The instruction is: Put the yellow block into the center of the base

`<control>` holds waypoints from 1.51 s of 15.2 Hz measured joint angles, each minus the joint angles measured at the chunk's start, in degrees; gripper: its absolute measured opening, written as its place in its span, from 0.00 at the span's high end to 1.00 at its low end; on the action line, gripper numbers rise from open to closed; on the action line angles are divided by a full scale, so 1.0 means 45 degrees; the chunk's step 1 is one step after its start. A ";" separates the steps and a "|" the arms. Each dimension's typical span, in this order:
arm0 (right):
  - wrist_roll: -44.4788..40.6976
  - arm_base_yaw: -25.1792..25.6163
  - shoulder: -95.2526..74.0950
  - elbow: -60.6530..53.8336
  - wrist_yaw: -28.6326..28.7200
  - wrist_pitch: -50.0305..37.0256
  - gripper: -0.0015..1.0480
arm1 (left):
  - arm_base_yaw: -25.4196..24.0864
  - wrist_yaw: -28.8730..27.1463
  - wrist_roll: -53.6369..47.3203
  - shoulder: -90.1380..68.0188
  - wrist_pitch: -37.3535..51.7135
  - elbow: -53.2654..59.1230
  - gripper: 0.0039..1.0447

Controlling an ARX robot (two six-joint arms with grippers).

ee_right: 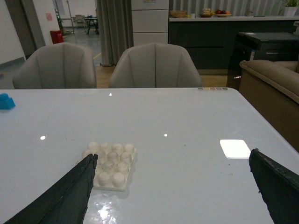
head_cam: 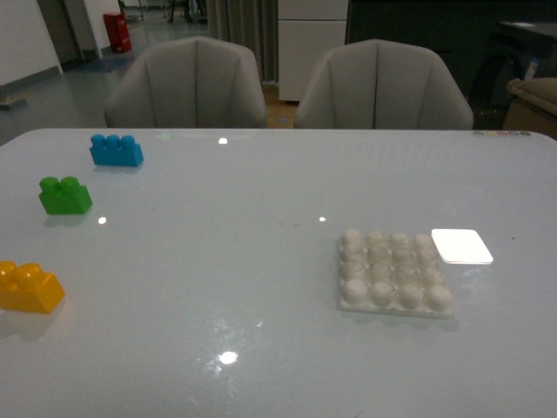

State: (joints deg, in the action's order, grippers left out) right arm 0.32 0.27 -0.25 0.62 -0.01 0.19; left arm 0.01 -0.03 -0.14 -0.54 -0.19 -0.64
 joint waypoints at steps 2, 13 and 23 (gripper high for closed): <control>0.0000 0.0000 0.0000 0.0000 0.0000 0.0000 0.06 | 0.0000 0.0000 0.0000 0.0000 0.0000 0.0000 0.06; 0.0000 0.0000 0.0000 0.0000 0.0000 0.0000 0.06 | 0.0000 0.0000 0.0000 0.0000 0.0000 0.0000 0.06; 0.0034 0.0481 -1.5086 0.7563 0.0661 -0.5387 0.06 | 0.0000 0.0000 0.0000 0.0000 0.0000 0.0000 0.06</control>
State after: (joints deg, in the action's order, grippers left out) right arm 0.47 2.44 -68.14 34.65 2.96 -24.05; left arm 0.01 -0.03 -0.14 -0.54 -0.19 -0.64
